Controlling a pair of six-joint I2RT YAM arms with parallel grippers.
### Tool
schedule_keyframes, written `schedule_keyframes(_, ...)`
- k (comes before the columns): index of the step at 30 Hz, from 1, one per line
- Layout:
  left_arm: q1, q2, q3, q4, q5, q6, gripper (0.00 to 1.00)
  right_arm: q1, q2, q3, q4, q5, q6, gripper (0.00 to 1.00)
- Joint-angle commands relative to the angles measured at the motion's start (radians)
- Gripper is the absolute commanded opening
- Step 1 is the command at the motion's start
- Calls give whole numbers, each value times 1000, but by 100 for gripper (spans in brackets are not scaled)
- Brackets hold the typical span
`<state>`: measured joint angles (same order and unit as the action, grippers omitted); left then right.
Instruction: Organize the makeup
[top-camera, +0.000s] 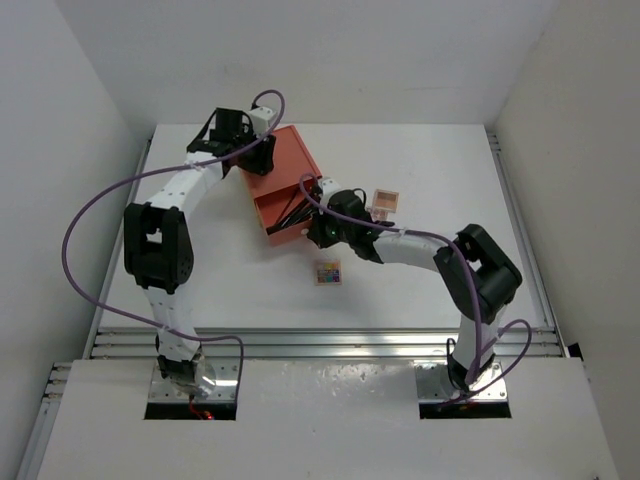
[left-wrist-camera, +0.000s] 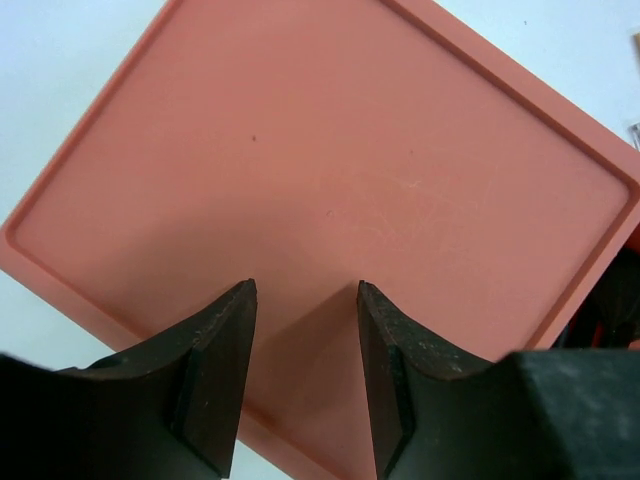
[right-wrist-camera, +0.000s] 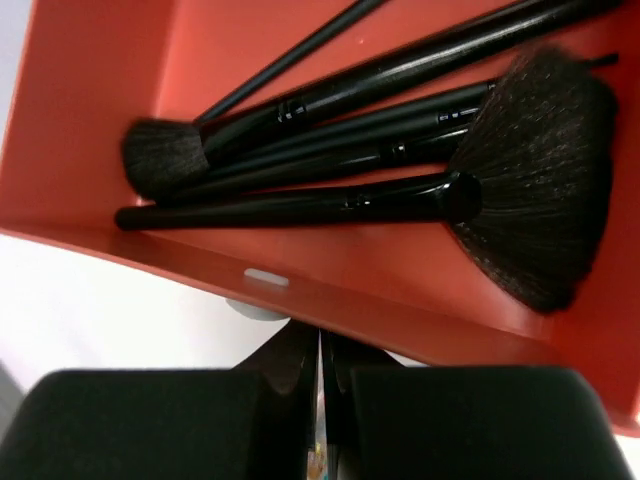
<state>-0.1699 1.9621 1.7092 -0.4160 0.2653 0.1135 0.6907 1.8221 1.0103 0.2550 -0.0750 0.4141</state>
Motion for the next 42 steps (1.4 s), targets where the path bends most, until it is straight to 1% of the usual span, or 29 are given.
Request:
schedule_keyframes(1, -3, -9, -55, 3, -15, 12, 49, 4, 23, 94, 136, 34, 11, 0)
schedule_keyframes(5, -3, 1, -103, 3, -24, 32, 48, 4, 72, 149, 141, 73, -21, 0)
schedule_keyframes(8, -3, 11, -135, 3, -24, 32, 47, -5, 131, 221, 151, 92, -29, 0)
schedule_keyframes(12, -3, 11, -135, 3, -3, 32, 46, -23, 200, 306, 155, 109, -24, 0)
schedule_keyframes(13, -3, 11, -135, 3, 8, 32, 46, -25, 235, 350, 153, 121, -23, 0)
schedule_keyframes(15, -3, 11, -135, 3, 8, 23, 46, -28, 272, 384, 155, 150, -17, 0)
schedule_keyframes(16, -3, 11, -135, 3, 8, 14, 46, -28, 299, 431, 152, 158, -17, 0)
schedule_keyframes(19, -3, 20, -135, 3, 29, 5, 46, -30, 348, 483, 152, 172, -1, 0)
schedule_keyframes(23, 6, 20, -135, 3, 40, -15, 46, -30, 365, 495, 148, 190, 20, 0)
schedule_keyframes(24, 6, 20, -135, 3, 52, -15, 46, -26, 344, 488, 144, 178, 12, 2)
schedule_keyframes(27, 6, 20, -135, 3, 63, -25, 46, -8, 310, 400, 135, 182, 29, 31)
schedule_keyframes(28, 6, 20, -135, 3, 63, -25, 46, -5, 281, 380, 145, 194, 35, 37)
schedule_keyframes(29, 6, 20, -135, 3, 63, -25, 46, 0, 276, 329, 159, 242, 38, 45)
schedule_keyframes(30, 6, 20, -135, 3, 63, -25, 46, 13, 282, 320, 164, 245, 35, 48)
schedule_keyframes(35, 6, 20, -126, 3, 63, -25, 46, 16, 368, 416, 99, 279, 84, 58)
schedule_keyframes(38, 6, 20, -126, 3, 72, -25, 46, 20, 400, 445, 130, 290, 86, 58)
schedule_keyframes(42, 6, 20, -117, 13, 72, -34, 46, 26, 433, 487, 116, 322, 78, 58)
